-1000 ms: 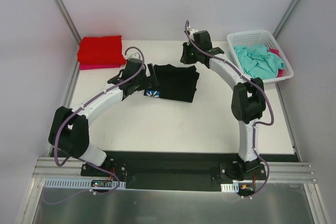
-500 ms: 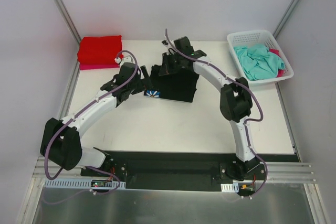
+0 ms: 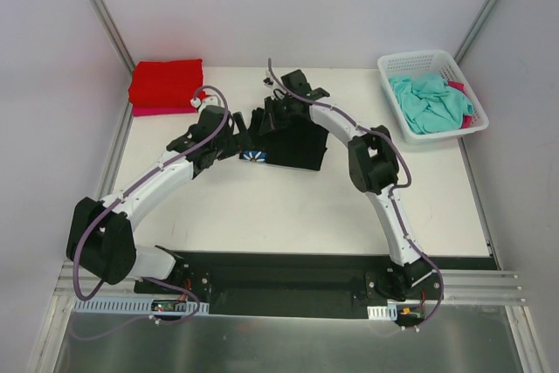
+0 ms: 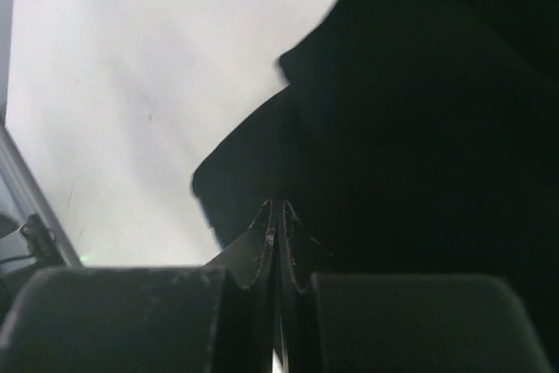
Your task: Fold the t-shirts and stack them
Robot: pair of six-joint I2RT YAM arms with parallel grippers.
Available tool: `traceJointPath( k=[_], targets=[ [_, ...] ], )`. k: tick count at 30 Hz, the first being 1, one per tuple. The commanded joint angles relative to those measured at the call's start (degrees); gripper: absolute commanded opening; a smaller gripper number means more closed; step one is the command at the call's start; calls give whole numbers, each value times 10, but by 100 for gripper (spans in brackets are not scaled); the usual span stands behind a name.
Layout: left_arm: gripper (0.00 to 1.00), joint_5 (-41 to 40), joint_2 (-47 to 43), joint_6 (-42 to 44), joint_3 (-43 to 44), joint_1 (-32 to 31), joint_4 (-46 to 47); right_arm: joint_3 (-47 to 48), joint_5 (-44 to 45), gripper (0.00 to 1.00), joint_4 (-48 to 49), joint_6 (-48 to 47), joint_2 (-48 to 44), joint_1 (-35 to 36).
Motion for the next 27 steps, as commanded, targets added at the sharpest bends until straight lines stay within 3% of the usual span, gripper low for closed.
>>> traceJointPath(
  k=[1, 12, 16, 22, 27],
  targets=[
    [99, -10, -22, -3, 11, 3, -19, 55, 33, 1, 42, 7, 19, -33],
    [99, -11, -46, -2, 6, 3, -53, 97, 95, 1, 134, 34, 33, -146],
    [99, -9, -60, -5, -1, 3, -59, 102, 71, 1, 142, 50, 39, -166],
    [99, -9, -28, 25, 23, 3, -55, 5, 47, 1, 103, 41, -71, -165],
    [99, 60, 40, 66, 81, 10, -17, -194, 20, 1, 116, 67, -202, -164]
  ],
)
